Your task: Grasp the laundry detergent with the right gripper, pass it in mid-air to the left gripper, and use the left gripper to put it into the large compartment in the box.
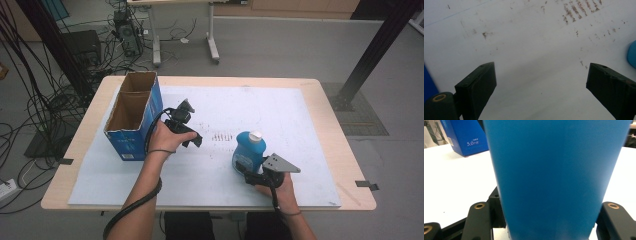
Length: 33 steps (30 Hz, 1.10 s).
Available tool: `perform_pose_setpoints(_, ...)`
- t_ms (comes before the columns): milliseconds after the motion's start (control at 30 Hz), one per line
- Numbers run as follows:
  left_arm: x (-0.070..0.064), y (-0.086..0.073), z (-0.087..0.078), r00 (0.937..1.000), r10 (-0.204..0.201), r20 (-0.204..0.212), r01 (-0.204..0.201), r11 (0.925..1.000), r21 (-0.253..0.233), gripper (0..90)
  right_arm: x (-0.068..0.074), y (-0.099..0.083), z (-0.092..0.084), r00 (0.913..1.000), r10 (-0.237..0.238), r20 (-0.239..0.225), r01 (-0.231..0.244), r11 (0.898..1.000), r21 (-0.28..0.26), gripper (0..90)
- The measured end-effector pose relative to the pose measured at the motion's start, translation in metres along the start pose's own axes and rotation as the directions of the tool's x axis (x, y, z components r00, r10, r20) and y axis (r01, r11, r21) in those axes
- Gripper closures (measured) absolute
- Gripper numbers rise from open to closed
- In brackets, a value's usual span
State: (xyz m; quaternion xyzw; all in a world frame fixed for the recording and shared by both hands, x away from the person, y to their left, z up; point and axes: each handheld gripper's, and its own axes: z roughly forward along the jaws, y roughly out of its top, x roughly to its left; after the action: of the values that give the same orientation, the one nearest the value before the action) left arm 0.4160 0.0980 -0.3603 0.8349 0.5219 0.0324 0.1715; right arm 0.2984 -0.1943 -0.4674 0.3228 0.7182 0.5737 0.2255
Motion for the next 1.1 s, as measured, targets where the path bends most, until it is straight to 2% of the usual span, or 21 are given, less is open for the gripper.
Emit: perform_pose_setpoints(1100,0.0019,-0.0003,-0.001,1.0,0.002,-0.003,-0.002,1.0,0.004,9.6,-0.0001,0.0,-0.0001,1.0,0.0,0.0,0.0,1.0,0.0,40.0)
